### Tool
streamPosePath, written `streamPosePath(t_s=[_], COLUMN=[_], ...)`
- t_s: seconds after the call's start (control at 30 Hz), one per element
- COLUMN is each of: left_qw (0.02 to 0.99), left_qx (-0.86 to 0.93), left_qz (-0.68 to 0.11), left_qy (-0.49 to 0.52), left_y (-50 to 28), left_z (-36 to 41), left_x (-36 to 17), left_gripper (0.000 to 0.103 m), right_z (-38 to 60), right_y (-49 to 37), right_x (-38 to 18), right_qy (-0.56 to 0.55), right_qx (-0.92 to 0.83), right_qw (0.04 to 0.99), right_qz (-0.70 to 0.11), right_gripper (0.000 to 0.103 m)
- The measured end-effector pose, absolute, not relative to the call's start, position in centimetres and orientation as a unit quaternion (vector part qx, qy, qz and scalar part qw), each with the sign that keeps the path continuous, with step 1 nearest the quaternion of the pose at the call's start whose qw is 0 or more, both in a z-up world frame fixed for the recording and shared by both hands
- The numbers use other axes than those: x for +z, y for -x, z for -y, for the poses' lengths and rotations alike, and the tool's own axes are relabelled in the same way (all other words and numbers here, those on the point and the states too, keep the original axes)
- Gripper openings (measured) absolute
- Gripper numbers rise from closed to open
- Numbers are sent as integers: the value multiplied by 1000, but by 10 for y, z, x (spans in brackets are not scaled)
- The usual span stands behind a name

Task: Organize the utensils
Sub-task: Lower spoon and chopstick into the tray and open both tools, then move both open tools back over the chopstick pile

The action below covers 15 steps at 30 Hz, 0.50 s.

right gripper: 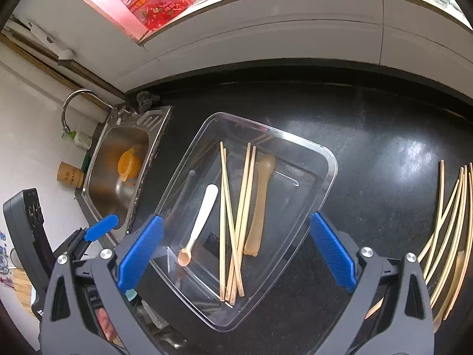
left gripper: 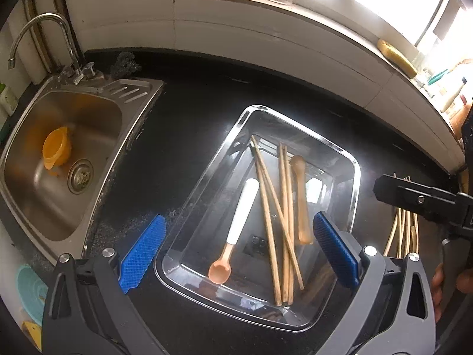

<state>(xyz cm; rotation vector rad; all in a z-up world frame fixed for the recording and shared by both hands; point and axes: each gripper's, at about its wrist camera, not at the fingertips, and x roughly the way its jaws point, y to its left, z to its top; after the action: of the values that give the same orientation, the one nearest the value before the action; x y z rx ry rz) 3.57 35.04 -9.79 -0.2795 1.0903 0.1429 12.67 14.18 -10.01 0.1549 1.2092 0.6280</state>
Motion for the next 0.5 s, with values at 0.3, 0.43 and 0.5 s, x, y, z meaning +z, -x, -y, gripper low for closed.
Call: streamPosePath(t_s=[0.3, 0.43, 0.5], left_qw=[847, 851, 852], left_qx=[67, 59, 51], left_qz=[-514, -511, -510], left_qy=[119, 110, 106], left_y=[-32, -34, -36], left_z=[-324, -300, -281], left_x=[-92, -86, -82], left_gripper=[97, 97, 97], right_z=[-118, -90, -66], right_y=[-119, -115, -113], right_x=[-92, -89, -88], right_qy=[-80, -88, -93], right_qx=[290, 286, 281], right_qw=[782, 787, 790], right_qz=[-546, -539, -536], right_gripper=[96, 96, 96])
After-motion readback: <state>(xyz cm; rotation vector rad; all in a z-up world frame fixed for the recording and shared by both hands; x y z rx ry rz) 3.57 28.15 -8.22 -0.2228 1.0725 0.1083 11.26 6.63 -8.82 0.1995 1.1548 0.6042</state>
